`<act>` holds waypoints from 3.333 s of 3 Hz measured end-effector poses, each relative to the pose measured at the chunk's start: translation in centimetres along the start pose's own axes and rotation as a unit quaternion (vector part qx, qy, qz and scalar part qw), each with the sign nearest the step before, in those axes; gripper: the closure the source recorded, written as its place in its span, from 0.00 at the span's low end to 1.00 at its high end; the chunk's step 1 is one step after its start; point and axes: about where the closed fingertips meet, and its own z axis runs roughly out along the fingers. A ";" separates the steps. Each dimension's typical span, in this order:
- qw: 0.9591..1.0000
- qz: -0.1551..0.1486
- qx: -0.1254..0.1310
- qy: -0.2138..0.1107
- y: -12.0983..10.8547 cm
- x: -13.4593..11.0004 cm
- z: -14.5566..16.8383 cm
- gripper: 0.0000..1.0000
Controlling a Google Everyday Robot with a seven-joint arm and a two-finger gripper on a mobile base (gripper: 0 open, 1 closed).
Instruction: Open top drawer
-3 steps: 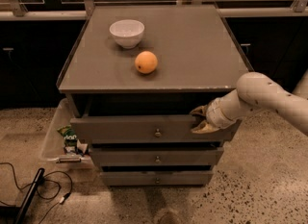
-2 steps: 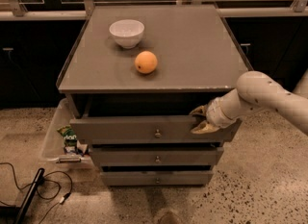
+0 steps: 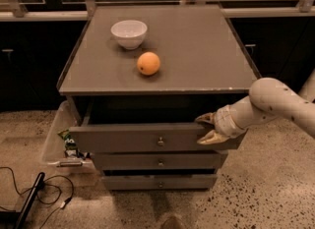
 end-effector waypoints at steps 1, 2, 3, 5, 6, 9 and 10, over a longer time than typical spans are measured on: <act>1.000 0.003 0.000 -0.005 1.1 0.0 -0.6 0.84; 1.000 0.003 0.000 -0.005 1.1 -0.1 -0.7 0.82; 1.000 0.003 0.000 -0.005 1.1 -0.1 -0.7 0.58; 1.000 0.009 -0.013 -0.019 3.2 0.4 -0.8 0.12; 0.999 0.011 -0.016 -0.032 6.8 0.4 -2.2 0.19; 0.998 -0.003 -0.031 -0.049 11.9 -1.0 -4.2 0.63; 0.998 -0.003 -0.031 -0.049 11.9 -1.0 -4.2 0.40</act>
Offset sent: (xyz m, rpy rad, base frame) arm -0.1003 -0.0383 0.0224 0.0746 0.0155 -0.0283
